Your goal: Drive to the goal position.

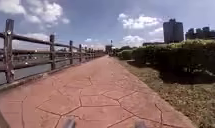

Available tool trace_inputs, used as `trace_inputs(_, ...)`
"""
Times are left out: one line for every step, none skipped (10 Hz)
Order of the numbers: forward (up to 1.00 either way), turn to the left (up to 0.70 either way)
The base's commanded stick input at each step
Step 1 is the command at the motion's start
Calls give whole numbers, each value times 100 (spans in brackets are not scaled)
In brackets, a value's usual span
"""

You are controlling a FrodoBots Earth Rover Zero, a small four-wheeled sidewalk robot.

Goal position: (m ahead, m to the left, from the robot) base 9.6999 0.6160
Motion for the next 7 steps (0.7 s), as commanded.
trace_inputs(70,0)
trace_inputs(70,0)
trace_inputs(70,0)
trace_inputs(70,0)
trace_inputs(70,0)
trace_inputs(70,0)
trace_inputs(70,14)
